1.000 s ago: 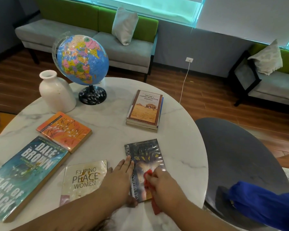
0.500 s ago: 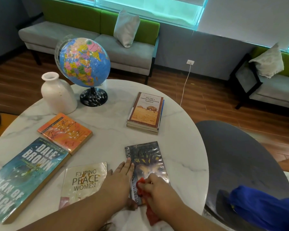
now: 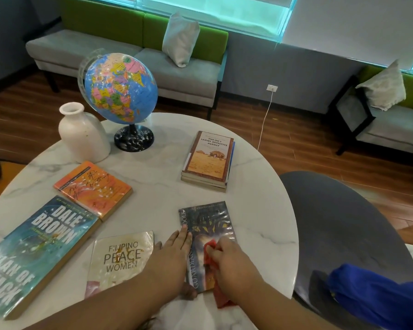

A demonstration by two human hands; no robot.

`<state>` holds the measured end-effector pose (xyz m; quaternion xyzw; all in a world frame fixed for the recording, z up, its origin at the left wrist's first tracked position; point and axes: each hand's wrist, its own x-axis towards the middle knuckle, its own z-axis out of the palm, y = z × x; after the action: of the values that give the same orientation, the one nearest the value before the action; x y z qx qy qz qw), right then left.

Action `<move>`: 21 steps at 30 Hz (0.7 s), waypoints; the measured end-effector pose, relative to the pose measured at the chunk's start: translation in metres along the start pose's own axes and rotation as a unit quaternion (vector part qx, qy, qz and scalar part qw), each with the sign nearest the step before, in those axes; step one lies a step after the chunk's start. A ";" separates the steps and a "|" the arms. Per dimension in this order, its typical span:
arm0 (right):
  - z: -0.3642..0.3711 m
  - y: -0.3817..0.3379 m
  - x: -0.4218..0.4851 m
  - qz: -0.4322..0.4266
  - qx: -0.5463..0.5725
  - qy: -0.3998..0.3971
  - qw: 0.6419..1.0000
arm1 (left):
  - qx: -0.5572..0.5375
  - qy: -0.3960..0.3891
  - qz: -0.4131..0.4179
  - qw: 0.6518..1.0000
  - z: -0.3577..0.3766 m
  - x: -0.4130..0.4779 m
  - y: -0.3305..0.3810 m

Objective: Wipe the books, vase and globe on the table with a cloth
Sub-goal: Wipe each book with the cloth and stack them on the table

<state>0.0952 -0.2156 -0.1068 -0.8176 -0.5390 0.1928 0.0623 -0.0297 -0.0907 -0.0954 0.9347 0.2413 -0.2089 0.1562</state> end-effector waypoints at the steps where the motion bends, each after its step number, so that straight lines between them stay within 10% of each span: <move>1: 0.001 -0.003 -0.004 -0.030 -0.005 -0.020 0.999 | 0.000 0.002 -0.001 1.000 0.000 0.000 0.000; 21: 0.015 -0.009 -0.005 -0.066 -0.034 -0.020 0.997 | 0.017 0.033 -0.004 0.999 -0.005 0.002 -0.008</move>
<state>0.0804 -0.2185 -0.1164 -0.7779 -0.5991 0.1861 0.0363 -0.0310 -0.0810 -0.0932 0.9426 0.2468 -0.1826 0.1316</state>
